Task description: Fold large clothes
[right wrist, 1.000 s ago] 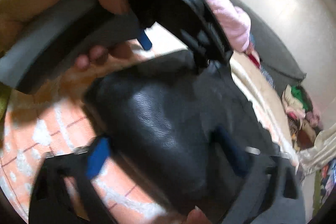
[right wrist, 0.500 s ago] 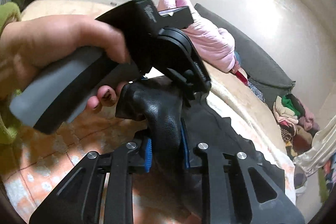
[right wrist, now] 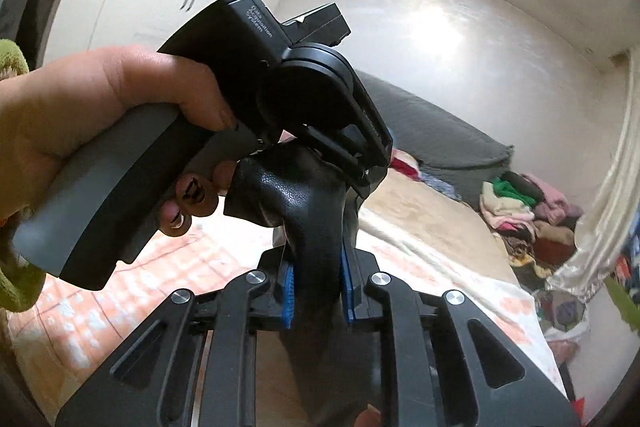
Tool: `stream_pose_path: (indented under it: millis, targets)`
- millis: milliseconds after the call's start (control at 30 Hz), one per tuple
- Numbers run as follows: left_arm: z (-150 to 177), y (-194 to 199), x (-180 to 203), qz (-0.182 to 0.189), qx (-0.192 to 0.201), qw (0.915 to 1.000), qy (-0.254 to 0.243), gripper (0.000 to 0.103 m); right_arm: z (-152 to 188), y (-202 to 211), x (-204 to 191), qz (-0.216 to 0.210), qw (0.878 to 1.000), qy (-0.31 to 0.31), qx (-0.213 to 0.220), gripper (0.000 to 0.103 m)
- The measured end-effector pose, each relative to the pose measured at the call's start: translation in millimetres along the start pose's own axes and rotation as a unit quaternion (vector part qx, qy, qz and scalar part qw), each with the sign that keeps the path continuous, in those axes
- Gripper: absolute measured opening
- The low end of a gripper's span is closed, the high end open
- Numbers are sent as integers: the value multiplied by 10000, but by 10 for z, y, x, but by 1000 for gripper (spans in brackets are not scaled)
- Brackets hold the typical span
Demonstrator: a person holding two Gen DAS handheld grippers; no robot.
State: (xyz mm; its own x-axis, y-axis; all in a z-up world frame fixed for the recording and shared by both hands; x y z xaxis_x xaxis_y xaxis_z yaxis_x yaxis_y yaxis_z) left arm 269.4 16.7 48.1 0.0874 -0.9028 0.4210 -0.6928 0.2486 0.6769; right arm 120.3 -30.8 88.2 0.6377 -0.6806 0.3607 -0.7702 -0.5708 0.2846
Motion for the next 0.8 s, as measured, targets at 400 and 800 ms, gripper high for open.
stream_pose_path:
  millis: [400,800]
  targets:
    - [155,-402,1279,-368,88,9920,-1203,53,541,608,900,559,9968,-567,-1,16]
    - [321,-677,1587,53,-38,9933,-1151,63,1441,651,1488,122,9667,-2453,-713,16]
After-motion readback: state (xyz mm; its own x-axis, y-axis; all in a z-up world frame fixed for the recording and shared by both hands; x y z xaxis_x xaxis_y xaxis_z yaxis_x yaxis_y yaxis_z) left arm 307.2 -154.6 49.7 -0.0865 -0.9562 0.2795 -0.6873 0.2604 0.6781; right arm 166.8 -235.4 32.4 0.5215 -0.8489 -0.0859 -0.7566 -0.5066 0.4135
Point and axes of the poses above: each gripper's, at about its wrist camera, not at the fingertips, and y roughly against the way its jaws point, x to its right, z to its underside, the point moved 9 cm from there along -y, roughly the way its jaws point, and after that the axes turned 5 degrees about -z, right-handed, at the moved point
